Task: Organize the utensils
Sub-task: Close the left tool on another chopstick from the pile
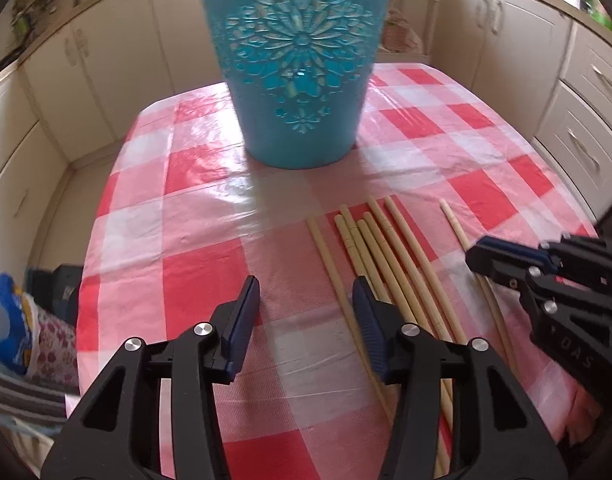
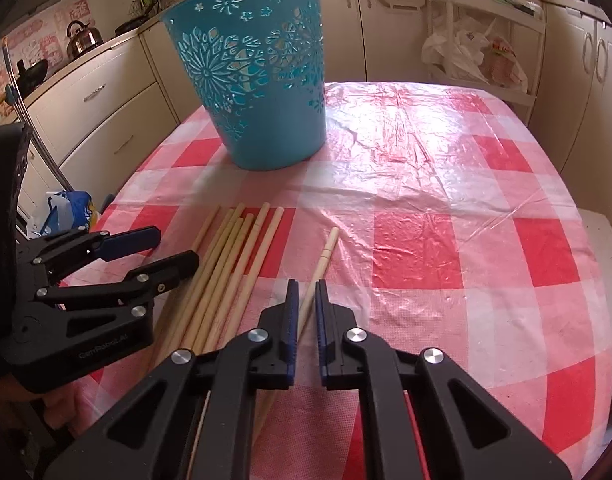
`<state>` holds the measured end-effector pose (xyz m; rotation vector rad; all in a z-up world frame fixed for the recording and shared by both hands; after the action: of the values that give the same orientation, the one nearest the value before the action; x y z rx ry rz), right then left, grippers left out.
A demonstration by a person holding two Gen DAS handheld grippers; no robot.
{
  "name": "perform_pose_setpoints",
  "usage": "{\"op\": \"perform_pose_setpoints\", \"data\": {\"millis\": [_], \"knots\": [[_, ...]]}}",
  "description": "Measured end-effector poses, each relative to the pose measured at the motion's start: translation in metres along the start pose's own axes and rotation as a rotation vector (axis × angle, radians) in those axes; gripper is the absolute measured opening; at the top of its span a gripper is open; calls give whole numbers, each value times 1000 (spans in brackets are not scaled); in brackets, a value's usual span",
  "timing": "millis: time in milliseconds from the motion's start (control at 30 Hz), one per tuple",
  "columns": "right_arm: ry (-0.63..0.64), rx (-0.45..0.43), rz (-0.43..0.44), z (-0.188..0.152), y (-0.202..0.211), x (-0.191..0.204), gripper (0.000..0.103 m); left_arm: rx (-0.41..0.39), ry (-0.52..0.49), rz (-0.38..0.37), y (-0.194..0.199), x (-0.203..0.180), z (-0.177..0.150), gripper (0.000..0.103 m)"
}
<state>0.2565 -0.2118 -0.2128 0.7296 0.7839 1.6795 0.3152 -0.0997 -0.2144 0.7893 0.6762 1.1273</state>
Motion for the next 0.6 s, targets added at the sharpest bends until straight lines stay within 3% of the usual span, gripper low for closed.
{"op": "perform_pose_setpoints", "data": {"millis": [167, 233, 300, 433, 533, 600], "knots": [[-14, 11, 6, 0, -2, -3, 9, 43, -37, -17, -3, -3, 5, 44], [-10, 10, 11, 0, -2, -3, 9, 37, -59, -27, -3, -9, 5, 21], [-16, 9, 19, -1, -2, -3, 9, 37, -88, -48, -4, -17, 4, 10], [-34, 9, 37, -1, -2, -6, 9, 46, -178, -100, -4, -24, 4, 7], [-39, 10, 42, 0, -2, -6, 9, 72, -179, -162, -4, -19, 4, 7], [-41, 11, 42, 0, -2, -5, 9, 83, -174, -156, -4, -15, 5, 8]]}}
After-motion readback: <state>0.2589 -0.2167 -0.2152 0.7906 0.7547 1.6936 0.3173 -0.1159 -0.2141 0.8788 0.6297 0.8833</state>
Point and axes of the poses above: each gripper's, at about its wrist camera, not at the fingertips, and y roughly against the way its jaws point, x to its left, z to its top, the point moved 8 cm from there along -y, roughly the way its jaws point, and after that the axes turned 9 degrees about y, right-handed, at the moved point
